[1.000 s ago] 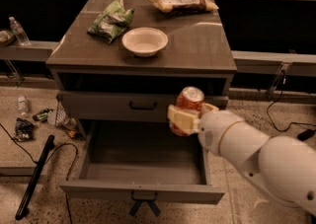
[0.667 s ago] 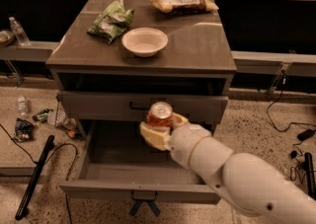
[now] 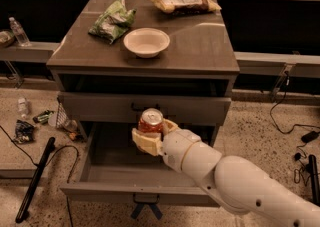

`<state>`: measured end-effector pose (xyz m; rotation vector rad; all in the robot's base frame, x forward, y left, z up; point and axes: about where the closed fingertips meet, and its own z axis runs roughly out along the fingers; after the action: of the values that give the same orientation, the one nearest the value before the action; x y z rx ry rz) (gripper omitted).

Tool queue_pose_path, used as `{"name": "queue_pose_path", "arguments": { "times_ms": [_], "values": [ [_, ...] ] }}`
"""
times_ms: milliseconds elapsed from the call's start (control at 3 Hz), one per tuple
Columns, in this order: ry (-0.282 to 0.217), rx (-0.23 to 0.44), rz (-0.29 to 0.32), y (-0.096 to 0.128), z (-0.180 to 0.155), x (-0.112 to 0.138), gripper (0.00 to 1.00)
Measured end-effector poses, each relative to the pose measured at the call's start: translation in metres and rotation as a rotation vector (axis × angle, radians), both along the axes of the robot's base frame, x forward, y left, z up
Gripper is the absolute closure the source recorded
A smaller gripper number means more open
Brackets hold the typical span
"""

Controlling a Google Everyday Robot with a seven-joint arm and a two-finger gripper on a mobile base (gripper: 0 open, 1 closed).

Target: Place coke can into middle drawer

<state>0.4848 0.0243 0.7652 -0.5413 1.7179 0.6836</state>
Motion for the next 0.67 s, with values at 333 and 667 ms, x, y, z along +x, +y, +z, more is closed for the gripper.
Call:
{"name": "queue_pose_path", "arguments": {
  "times_ms": [333,667],
  "values": [
    [-0.018,0.030,0.110,0.023,-0.053,0.026,1.00],
    [-0.052,0.016,0.233,0.033,-0.103,0.064,1.00]
  ]
}}
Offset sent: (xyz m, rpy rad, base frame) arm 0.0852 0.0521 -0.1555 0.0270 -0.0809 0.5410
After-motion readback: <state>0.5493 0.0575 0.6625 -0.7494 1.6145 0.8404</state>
